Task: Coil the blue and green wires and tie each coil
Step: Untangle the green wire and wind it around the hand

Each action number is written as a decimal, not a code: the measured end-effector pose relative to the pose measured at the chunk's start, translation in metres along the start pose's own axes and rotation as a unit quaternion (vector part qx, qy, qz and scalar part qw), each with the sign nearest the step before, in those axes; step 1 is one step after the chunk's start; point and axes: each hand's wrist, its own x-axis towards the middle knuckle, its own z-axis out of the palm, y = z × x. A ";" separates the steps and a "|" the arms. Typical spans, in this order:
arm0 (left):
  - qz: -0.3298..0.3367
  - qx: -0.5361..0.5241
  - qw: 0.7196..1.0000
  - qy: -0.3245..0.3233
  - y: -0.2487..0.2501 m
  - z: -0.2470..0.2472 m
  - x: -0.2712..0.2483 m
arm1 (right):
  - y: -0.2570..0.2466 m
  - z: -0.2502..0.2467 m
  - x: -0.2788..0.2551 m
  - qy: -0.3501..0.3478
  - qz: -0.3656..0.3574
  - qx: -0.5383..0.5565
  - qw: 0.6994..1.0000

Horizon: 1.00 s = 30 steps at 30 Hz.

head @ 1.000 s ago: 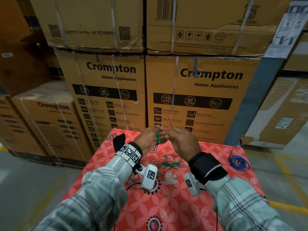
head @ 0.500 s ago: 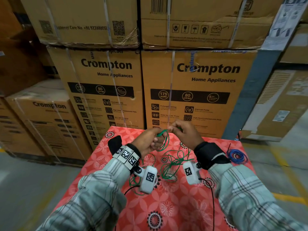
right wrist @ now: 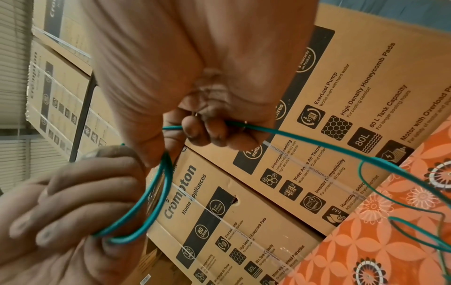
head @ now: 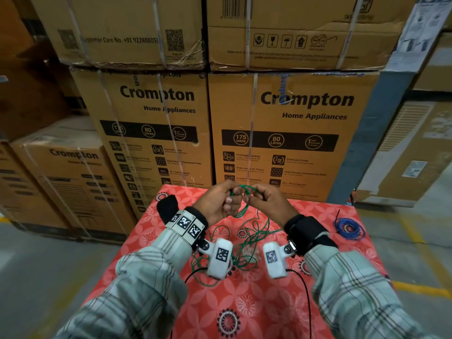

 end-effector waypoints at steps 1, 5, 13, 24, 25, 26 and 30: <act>0.003 0.008 1.000 0.000 0.001 0.002 -0.001 | 0.002 0.002 0.001 0.000 -0.001 -0.002 1.000; 0.014 0.014 1.000 -0.010 0.003 0.005 -0.002 | 0.005 0.005 0.006 -0.003 -0.015 -0.008 1.000; -0.012 -0.038 0.999 0.004 0.005 0.002 0.003 | 0.015 0.009 0.002 0.010 0.011 -0.004 1.000; 0.072 -0.159 0.984 0.046 0.013 0.002 0.010 | 0.038 0.025 -0.018 0.099 0.062 0.076 0.990; 0.078 -0.168 0.981 0.051 0.014 0.002 0.009 | 0.040 0.026 -0.020 0.104 0.058 0.082 0.989; 0.086 -0.178 0.979 0.057 0.017 0.000 0.008 | 0.043 0.028 -0.023 0.107 0.057 0.087 0.989; 0.120 -0.184 0.973 0.070 0.029 -0.010 0.013 | 0.051 0.033 -0.030 0.105 0.075 0.087 0.988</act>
